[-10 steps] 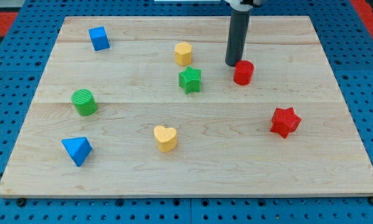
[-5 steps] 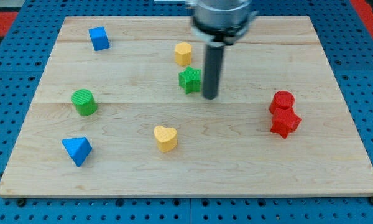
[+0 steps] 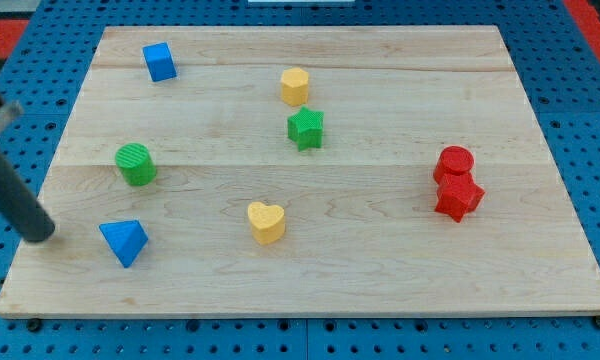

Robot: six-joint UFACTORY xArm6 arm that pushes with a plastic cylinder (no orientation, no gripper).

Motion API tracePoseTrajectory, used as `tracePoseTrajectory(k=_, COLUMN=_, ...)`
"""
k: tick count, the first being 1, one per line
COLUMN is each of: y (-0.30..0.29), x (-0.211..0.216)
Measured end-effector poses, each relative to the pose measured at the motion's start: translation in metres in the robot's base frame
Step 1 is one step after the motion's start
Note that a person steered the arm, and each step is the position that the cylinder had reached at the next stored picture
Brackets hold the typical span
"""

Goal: Move blue triangle towards yellow heart

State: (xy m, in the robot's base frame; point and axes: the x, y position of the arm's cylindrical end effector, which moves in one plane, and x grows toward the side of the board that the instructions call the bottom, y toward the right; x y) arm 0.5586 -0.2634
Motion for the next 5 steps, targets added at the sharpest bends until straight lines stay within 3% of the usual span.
tracePoseTrajectory(k=3, y=0.094, x=-0.001)
tracePoseTrajectory(k=5, y=0.119, x=-0.006)
